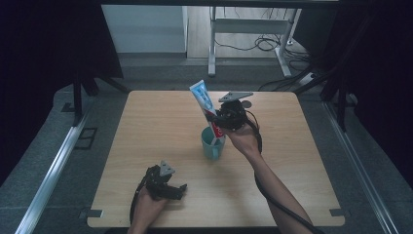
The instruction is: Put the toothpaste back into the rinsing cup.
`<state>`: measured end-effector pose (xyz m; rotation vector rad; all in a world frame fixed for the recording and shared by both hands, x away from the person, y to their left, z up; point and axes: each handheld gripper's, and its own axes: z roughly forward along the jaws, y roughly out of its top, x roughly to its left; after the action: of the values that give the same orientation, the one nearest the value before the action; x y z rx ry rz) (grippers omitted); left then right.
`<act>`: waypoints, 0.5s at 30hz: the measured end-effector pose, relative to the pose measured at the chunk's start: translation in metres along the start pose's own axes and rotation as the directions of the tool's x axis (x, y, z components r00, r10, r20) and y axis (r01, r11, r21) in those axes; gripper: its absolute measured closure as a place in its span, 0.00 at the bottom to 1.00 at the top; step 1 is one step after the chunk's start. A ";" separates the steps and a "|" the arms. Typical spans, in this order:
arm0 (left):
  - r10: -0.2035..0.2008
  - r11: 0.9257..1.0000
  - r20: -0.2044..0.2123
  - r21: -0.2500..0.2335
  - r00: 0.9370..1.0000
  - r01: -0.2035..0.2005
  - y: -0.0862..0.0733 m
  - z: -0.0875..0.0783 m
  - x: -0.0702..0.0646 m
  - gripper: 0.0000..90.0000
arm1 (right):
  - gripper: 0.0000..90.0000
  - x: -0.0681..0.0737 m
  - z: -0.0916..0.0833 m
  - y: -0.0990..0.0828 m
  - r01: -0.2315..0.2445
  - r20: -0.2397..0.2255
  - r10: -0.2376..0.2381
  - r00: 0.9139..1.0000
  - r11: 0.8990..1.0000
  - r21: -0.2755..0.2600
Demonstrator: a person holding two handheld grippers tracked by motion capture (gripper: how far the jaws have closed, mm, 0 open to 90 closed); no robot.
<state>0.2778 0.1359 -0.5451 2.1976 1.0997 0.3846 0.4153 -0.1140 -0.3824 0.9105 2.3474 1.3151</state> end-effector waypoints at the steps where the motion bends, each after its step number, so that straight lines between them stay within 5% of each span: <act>1: 0.000 1.000 0.000 0.000 1.000 0.000 0.000 0.000 0.000 0.00 | 0.81 0.000 0.001 0.000 0.000 0.001 0.000 1.000 1.000 0.001; 15: -0.003 1.000 0.001 -0.003 1.000 0.003 0.000 0.000 0.000 0.00 | 0.81 0.003 0.016 -0.002 -0.002 0.000 0.002 1.000 1.000 -0.007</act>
<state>0.2777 0.1357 -0.5452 2.1931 1.1018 0.3839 0.4214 -0.1024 -0.3926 0.9110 2.3410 1.3229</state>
